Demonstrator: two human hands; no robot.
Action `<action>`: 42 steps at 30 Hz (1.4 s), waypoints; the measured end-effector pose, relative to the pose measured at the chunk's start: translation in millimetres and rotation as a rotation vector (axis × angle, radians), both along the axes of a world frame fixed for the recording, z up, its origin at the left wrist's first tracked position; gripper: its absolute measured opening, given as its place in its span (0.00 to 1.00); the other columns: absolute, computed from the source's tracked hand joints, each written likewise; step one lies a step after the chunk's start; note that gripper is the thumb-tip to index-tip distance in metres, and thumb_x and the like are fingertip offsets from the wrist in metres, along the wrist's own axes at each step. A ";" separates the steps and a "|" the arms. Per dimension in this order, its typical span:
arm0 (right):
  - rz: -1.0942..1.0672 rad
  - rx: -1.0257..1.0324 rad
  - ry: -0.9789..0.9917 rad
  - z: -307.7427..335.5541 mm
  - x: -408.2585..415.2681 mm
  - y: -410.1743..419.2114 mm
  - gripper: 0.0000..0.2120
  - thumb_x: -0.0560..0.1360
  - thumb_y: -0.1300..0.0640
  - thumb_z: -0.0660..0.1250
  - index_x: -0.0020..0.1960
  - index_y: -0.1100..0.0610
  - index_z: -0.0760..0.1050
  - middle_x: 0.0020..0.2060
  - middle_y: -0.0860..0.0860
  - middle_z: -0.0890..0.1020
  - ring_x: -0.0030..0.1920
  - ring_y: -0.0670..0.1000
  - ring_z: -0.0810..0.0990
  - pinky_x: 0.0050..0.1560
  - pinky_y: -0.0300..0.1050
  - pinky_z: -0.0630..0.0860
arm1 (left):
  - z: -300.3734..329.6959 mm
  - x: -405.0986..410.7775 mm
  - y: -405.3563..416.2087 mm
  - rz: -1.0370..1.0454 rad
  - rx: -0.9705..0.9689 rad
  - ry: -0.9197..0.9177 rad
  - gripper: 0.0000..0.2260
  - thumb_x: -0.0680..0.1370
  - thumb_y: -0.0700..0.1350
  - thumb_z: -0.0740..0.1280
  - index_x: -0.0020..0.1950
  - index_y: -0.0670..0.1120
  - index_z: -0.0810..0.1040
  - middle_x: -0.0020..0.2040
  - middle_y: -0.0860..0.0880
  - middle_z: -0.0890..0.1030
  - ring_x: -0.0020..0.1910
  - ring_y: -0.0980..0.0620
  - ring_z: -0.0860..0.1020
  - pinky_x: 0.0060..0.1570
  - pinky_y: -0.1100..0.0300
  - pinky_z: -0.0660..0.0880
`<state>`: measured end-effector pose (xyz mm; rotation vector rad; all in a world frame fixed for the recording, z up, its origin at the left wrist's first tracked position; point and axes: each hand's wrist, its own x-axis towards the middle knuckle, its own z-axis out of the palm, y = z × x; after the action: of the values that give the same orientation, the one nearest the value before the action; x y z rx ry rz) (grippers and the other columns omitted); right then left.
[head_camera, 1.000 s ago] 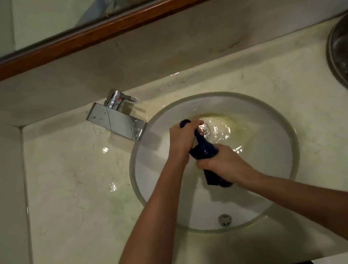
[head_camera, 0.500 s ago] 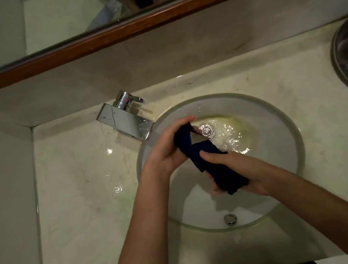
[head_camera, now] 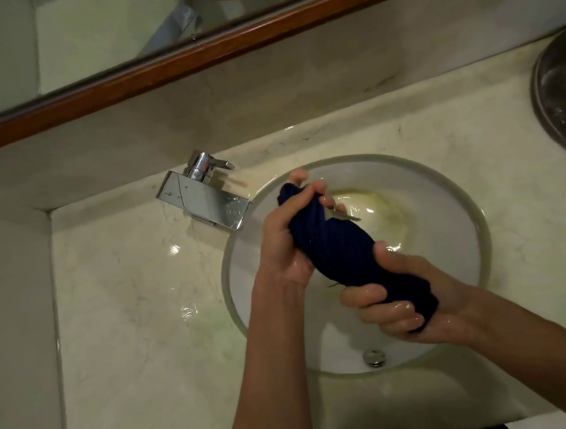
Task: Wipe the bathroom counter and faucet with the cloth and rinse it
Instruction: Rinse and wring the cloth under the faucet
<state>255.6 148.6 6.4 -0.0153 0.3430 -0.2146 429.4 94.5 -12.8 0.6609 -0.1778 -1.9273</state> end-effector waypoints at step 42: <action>0.539 -1.423 1.516 -120.9 52.0 29.1 0.20 0.75 0.49 0.64 0.64 0.54 0.69 0.50 0.54 0.83 0.52 0.58 0.83 0.44 0.48 0.72 | -87.2 -26.2 17.5 -0.659 0.259 -1.868 0.07 0.75 0.41 0.66 0.52 0.42 0.79 0.55 0.43 0.82 0.55 0.41 0.82 0.49 0.55 0.78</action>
<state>307.5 177.7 -114.5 -1.7306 1.5963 0.1813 403.2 112.0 -100.0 2.6191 -1.4047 -1.1884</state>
